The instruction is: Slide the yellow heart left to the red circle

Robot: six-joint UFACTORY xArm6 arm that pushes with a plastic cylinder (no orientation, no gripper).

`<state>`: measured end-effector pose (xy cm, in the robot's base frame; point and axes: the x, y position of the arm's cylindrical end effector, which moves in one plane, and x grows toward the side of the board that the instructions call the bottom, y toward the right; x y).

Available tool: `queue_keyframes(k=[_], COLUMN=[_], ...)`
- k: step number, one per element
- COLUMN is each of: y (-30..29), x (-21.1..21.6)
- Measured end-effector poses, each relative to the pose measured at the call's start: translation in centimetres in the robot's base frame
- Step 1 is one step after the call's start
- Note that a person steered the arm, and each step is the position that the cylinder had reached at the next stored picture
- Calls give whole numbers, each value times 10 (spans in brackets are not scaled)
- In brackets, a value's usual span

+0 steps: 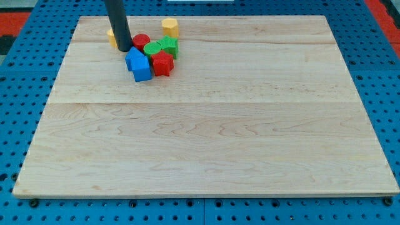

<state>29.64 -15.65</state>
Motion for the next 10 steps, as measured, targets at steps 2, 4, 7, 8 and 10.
queue_keyframes(k=[2,4,7,8,10], y=[-114,-30,0,-33,-67], x=[-9,-69,-35,-47,-18])
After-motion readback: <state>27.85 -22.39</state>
